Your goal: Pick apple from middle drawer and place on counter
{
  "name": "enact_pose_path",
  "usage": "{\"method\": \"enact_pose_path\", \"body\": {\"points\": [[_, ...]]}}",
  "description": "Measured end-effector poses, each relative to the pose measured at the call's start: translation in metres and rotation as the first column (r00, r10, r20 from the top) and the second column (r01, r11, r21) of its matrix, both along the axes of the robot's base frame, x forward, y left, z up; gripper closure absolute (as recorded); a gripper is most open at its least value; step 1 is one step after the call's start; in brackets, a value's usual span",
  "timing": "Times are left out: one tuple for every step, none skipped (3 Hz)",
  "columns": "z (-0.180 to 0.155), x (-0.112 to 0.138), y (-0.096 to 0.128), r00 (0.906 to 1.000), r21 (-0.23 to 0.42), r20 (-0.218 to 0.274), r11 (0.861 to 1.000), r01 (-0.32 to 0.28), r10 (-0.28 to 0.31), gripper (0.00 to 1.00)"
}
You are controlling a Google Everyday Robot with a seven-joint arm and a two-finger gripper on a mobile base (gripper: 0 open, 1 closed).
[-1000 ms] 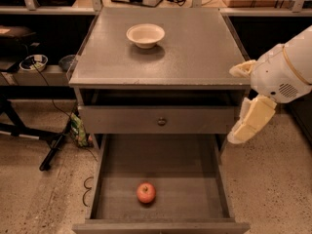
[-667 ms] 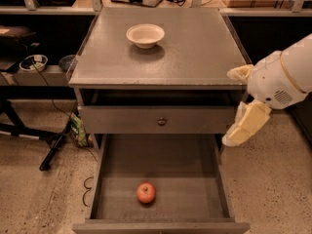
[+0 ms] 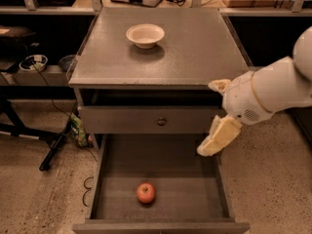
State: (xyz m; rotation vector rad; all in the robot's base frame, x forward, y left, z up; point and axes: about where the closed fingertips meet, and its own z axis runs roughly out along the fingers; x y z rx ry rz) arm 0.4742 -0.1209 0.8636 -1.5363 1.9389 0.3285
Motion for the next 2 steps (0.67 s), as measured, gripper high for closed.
{"method": "enact_pose_path", "body": {"points": [[-0.027, 0.001, 0.016, 1.0000, -0.003, -0.002, 1.000, 0.000, 0.000, 0.00], [-0.058, 0.004, 0.022, 0.9996, -0.022, -0.028, 1.000, 0.009, -0.010, 0.00]]}}
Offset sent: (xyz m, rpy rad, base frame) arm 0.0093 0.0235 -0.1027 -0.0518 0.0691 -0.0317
